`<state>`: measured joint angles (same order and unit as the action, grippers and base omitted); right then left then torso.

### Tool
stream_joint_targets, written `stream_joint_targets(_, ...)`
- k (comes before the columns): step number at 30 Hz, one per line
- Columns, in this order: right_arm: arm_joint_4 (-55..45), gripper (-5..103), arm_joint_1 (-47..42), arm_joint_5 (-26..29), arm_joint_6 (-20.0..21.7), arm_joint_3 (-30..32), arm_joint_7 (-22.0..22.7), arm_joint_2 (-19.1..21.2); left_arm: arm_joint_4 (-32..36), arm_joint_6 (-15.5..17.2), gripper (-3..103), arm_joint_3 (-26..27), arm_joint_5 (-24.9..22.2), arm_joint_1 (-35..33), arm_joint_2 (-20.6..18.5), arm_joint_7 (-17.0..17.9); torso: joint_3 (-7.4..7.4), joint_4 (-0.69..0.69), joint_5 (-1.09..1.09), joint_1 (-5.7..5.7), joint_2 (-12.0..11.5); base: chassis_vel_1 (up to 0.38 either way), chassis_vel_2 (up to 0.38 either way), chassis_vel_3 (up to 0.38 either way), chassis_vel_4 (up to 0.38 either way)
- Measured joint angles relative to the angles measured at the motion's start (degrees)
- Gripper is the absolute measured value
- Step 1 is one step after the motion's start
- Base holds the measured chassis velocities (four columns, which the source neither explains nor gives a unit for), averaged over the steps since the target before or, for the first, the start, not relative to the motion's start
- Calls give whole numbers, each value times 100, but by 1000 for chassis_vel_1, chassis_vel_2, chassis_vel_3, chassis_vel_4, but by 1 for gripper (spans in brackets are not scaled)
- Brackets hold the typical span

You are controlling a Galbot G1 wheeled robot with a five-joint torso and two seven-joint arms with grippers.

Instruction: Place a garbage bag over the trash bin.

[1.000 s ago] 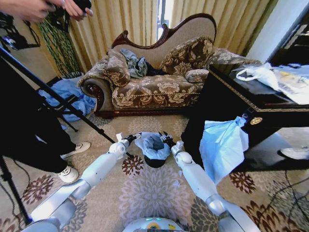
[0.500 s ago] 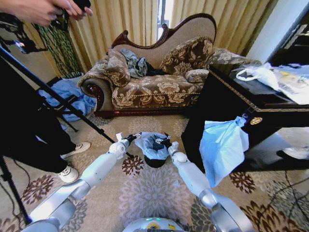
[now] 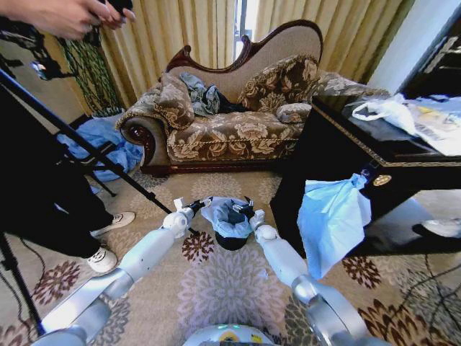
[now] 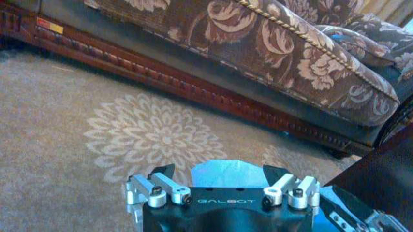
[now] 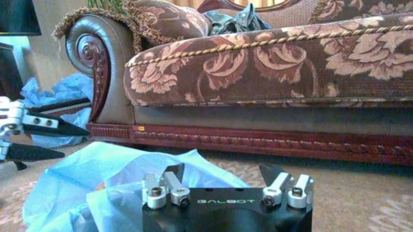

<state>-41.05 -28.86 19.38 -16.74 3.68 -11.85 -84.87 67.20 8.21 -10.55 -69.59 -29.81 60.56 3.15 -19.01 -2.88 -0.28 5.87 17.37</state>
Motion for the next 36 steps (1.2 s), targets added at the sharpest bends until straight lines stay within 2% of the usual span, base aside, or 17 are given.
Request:
stream_joint_targets(2,35,67,15,-6,-1,29,-9,20,13,0,92,-10,-2,0,13,2,0,0,1,0,0,0,0,0,0)
stream_joint_targets(8,-16,55,15,71,81,-104,-30,137,14,-2,94,-29,-2,-15,60,3,0,-1,0,0,0,0,0,0,0)
stream_joint_targets(11,114,43,95,89,85,-258,-109,144,31,-8,95,-25,13,-49,96,2,0,-1,0,-1,0,0,0,0,0)
stream_joint_targets(17,220,31,183,144,48,-447,-95,74,84,-11,95,3,31,-107,90,2,0,-1,0,-1,0,0,0,0,0)
stream_joint_targets(24,173,7,411,345,69,-732,-47,127,134,-30,94,28,51,-182,3,-20,0,0,0,-1,0,0,0,0,0)
stream_joint_targets(26,167,7,448,371,81,-769,-46,145,134,-33,94,28,52,-183,-3,-26,0,0,0,-1,0,0,0,0,0)
stream_joint_targets(28,175,1,546,419,106,-839,-44,176,125,-44,94,20,59,-179,-3,-45,0,-1,0,0,0,0,0,0,0)
stream_joint_targets(31,264,0,632,434,110,-865,-46,166,99,-53,98,16,73,-173,9,-58,0,-1,0,0,0,0,0,0,0)
stream_joint_targets(36,544,0,767,421,76,-850,-115,102,-6,-97,96,-72,194,-164,62,-105,0,0,1,0,0,0,0,0,0)
